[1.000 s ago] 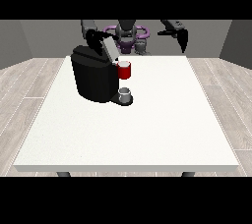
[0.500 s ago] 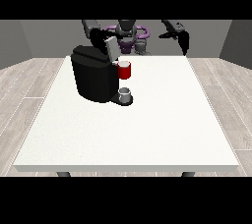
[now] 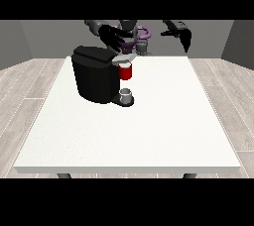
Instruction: Insert the coffee pod into the coffee machine and close the lid
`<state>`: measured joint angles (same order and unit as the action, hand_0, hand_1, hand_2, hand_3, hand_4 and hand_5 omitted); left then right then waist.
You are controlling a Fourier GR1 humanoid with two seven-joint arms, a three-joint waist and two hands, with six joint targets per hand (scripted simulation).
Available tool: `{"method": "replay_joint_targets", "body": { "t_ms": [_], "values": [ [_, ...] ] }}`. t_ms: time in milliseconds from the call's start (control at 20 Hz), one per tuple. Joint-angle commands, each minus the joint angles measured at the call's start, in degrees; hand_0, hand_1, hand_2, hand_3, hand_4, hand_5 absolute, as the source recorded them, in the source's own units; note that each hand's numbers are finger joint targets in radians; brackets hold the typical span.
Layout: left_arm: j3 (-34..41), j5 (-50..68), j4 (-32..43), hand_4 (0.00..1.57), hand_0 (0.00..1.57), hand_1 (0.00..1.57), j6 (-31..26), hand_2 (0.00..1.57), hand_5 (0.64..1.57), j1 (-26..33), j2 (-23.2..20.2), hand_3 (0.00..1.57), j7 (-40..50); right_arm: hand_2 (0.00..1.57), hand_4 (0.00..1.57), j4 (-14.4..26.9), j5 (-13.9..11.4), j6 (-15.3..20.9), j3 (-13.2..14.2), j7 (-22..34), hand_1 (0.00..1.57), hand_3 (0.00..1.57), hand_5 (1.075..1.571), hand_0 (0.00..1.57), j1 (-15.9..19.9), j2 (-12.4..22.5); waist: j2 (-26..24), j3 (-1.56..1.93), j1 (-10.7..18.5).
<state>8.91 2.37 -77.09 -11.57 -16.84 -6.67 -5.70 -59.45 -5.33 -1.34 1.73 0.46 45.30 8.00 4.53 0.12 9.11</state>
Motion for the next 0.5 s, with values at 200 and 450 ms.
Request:
{"method": "replay_joint_targets", "body": {
  "t_ms": [200, 450],
  "values": [
    [-2.55, -1.18, -2.22, 0.14, 0.00, 0.00, 0.68, 0.00, 1.571, 2.86, 2.04, 0.00, -4.85, 0.00, 0.13, 1.49, -0.84, -0.43, -0.48, -4.00, 0.00, 0.00, 1.571, 0.00, 1.56, -2.40, -0.05, -0.12, 0.26],
    [0.05, -0.49, 1.74, 0.19, 0.00, 0.00, 2.00, 0.00, 1.571, 4.75, 1.64, 0.00, -6.09, 0.00, 0.26, -4.06, -0.07, -4.18, -5.77, -7.35, 0.00, 0.00, 1.571, 0.00, -5.47, -7.64, -4.62, -0.13, -5.53]
  ]
}}
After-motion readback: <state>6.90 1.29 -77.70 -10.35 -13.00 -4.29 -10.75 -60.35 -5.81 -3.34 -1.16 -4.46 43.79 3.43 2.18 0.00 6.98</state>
